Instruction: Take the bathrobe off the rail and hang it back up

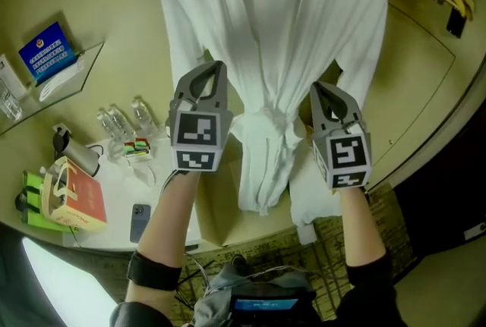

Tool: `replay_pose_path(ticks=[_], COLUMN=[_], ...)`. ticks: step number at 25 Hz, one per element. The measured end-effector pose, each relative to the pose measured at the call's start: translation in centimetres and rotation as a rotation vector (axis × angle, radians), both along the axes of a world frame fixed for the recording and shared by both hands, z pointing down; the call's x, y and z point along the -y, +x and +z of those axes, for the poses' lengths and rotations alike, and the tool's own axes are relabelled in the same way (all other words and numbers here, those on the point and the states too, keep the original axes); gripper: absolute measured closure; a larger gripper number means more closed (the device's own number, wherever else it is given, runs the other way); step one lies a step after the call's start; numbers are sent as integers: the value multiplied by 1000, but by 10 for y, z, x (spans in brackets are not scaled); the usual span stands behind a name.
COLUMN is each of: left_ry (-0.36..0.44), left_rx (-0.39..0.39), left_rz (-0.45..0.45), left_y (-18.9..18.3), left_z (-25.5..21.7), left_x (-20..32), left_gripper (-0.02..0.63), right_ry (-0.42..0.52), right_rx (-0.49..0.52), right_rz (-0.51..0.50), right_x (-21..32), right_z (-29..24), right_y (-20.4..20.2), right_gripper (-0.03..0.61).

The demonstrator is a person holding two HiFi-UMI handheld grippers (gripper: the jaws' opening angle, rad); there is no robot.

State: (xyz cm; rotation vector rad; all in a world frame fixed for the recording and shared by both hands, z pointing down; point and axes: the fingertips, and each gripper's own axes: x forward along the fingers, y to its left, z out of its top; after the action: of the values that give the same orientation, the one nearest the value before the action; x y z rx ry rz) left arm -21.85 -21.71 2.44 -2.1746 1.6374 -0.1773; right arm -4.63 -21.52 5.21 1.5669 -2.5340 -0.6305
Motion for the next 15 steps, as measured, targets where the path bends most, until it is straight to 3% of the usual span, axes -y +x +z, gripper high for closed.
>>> replay_pose_path(ticks=[7,11,15], left_ry=[-221,-316,-402], left_rx=[-176,-232,-275], left_rz=[-134,-222,-281], left_y=[-11,-20,-23], left_z=[130,195,251], left_x=[-93,-152,-210], left_gripper=[613,613,613], right_ry=[-160,-312,-421], right_rx=[56,60,86], right_rz=[-97,-159,-159], right_x=[-61,-101,-141], right_z=[119,194,243], right_y=[19,28,46], right_gripper=[554,554,555])
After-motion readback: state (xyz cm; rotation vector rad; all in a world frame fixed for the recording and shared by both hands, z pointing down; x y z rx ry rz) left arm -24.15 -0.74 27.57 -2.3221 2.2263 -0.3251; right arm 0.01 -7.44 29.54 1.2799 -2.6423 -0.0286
